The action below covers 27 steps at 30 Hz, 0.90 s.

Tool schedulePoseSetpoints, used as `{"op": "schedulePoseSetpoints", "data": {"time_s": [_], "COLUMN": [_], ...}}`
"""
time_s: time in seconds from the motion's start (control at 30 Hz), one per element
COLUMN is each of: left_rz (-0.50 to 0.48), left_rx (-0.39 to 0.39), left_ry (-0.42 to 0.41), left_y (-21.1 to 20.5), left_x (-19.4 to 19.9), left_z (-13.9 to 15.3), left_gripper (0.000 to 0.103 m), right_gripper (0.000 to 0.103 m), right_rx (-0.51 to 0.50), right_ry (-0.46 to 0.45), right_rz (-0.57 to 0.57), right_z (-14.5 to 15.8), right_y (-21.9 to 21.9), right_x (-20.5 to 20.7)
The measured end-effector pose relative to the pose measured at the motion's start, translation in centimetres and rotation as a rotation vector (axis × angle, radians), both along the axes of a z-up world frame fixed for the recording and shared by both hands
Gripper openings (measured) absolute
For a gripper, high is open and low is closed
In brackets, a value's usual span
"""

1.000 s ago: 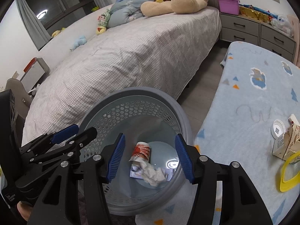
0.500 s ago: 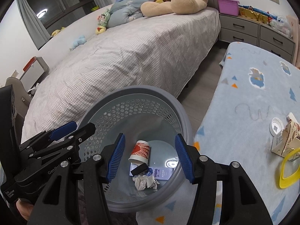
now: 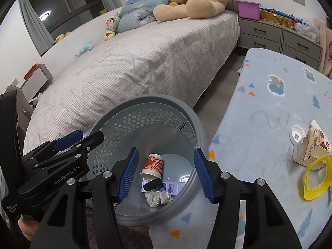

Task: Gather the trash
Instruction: 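Withdraw both tools from the wastebasket back toward the table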

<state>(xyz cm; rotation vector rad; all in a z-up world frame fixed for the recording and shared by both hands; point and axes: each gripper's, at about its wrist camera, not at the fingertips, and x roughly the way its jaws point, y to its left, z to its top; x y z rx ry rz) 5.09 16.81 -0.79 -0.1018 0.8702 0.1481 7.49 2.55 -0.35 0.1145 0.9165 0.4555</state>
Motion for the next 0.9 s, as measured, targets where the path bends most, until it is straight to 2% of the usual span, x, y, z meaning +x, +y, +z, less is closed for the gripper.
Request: {"op": "schedulePoseSetpoints", "data": {"time_s": [0.43, 0.9], "left_rz": [-0.045, -0.164], "left_rx": [0.025, 0.079], "left_ry": [-0.034, -0.041], "left_y": [-1.7, -6.0], "left_x": [-1.2, -2.2], "left_z": [0.6, 0.8], "left_gripper": [0.063, 0.064], "right_gripper": [0.057, 0.060], "right_rx": [-0.017, -0.027], "right_ry": [-0.002, 0.007], "right_rz": [-0.055, -0.202], "right_z": [-0.6, -1.3], "right_y": [-3.0, -11.2], "right_x": [-2.2, -5.1]}}
